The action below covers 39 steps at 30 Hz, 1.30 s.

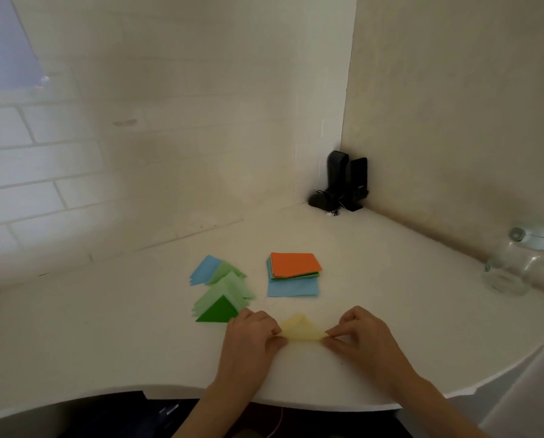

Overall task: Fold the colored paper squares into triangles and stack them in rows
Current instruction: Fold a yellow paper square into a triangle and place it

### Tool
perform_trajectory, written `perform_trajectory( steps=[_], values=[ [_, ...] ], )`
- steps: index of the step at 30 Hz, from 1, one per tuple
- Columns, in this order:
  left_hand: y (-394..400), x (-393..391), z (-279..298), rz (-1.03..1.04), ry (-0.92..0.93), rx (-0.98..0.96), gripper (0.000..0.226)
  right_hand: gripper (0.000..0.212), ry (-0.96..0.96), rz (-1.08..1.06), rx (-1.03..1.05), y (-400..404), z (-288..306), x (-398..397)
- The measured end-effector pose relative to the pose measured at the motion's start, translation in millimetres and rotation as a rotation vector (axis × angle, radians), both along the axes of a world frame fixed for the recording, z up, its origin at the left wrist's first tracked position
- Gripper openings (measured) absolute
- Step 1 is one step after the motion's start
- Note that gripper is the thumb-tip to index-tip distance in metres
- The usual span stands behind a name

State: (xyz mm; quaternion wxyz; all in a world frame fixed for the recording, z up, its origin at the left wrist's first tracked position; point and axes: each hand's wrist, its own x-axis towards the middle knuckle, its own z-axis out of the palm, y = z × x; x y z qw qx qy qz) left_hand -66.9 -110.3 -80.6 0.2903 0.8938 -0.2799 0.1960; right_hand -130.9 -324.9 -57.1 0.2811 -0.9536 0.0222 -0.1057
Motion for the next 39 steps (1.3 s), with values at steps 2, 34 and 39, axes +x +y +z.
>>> perform_trajectory(
  steps=[2, 34, 39],
  values=[
    [2, 2, -3, 0.027, 0.060, -0.039, 0.018, 0.012, -0.014, -0.034, 0.069, 0, 1, -2],
    [5, 5, 7, 0.042, 0.314, -0.241, 0.015, 0.028, 0.045, -0.163, 0.035, 7, -6, 4],
    [5, 3, 16, 0.026, 0.346, -0.219, 0.017, 0.022, 0.050, -0.117, 0.074, 4, -6, 1]
  ],
)
